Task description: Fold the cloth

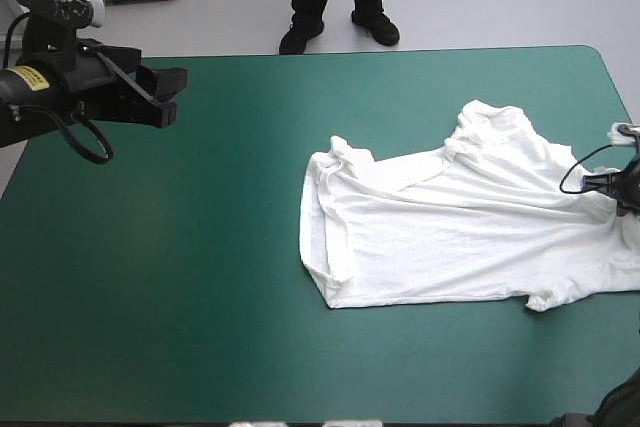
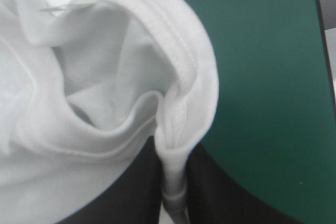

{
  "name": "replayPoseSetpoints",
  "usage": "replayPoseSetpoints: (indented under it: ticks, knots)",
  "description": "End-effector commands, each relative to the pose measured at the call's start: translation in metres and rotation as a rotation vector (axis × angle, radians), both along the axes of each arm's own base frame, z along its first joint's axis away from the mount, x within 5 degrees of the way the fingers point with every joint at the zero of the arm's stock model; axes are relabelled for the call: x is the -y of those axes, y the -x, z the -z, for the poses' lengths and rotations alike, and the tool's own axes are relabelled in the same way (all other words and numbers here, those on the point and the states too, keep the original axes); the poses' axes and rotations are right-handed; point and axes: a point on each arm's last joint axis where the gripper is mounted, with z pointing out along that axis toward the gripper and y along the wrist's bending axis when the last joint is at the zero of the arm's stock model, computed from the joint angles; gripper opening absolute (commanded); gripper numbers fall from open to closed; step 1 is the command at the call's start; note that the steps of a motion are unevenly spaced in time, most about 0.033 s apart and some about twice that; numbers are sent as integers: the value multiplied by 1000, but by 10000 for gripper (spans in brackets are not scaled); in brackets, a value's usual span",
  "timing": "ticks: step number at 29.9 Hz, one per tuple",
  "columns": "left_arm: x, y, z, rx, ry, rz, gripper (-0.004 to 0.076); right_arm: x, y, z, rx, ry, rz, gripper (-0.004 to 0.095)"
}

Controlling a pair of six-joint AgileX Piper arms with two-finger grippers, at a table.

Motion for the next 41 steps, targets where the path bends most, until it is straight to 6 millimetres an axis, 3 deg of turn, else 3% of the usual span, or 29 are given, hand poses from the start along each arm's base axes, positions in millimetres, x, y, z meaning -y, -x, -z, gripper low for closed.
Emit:
replayPoseSetpoints:
  ticks: [1,5,8,13,18,23,27,32,36,41]
  knots:
    - [1,11,-15,88,61,12,459,0,0,-33,76,31,-17,339]
    - [1,12,-14,80,30,22,459,0,-2,-55,98,21,-2,689]
    - [-4,10,-11,78,-30,-17,459,-4,0,-81,165,10,4,797]
    - [-8,1,-5,54,-89,-48,459,-24,21,-125,294,-43,-35,796]
    - [4,-35,18,-9,-191,39,459,-58,50,-168,420,-143,-104,792]
    - [35,-81,51,-54,-283,168,459,-128,70,-201,504,-209,-370,737]
    - [58,-123,79,-113,-308,225,459,-185,76,-201,453,-241,-570,703]
    - [77,-162,97,-120,-280,292,458,-239,85,-185,362,-327,-695,672]
    - [89,-186,112,-120,-276,325,458,-270,97,-180,322,-354,-800,671]
    - [107,-208,140,-142,-310,369,458,-283,117,-166,262,-230,-833,671]
